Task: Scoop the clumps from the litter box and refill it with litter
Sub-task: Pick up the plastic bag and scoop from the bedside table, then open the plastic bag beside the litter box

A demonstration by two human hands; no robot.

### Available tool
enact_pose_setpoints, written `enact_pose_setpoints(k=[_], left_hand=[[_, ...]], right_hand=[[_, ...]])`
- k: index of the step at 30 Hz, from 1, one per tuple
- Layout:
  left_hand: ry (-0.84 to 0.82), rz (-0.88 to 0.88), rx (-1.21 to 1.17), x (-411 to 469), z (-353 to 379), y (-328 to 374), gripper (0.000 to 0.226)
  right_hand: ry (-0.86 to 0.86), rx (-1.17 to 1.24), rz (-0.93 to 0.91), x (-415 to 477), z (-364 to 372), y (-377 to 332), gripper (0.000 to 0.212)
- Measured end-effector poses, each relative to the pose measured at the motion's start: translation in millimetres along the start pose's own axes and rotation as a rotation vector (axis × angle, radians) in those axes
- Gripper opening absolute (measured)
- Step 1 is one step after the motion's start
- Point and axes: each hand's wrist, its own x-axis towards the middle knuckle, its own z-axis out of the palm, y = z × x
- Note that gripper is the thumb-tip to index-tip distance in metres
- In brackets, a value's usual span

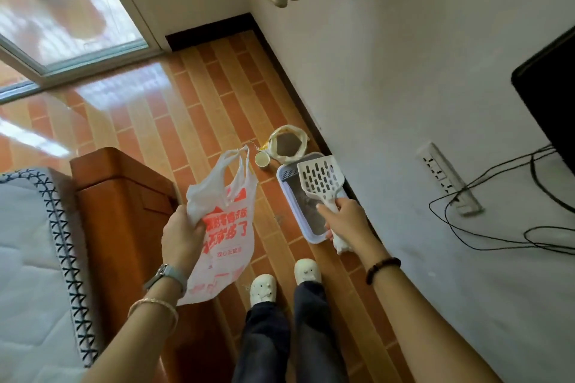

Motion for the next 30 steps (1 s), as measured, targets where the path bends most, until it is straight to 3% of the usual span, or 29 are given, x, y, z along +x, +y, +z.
enact_pose_setpoints(k=[9, 15, 18, 24, 30], left_hand=[[0.228, -0.179, -0.057, 76, 80, -57, 0.013], [0.304, -0.250, -0.117, 126, 157, -131, 0.014], [0.384, -0.236, -0.186, 153, 200, -178, 0.020], [0.599, -0.107, -0.294, 214, 272, -257, 0.035], [0.690, -0.053, -0.361, 268, 333, -319, 0.026]], right_hand=[[-0.120, -0.114, -0.084, 132, 86, 11, 0.016], [-0.180, -0.177, -0.144, 242, 189, 55, 0.024], [-0.217, -0.251, -0.154, 299, 249, 86, 0.034], [-0.244, -0.432, -0.263, 402, 351, 146, 0.032], [-0.213, -0.696, -0.359, 481, 426, 198, 0.037]])
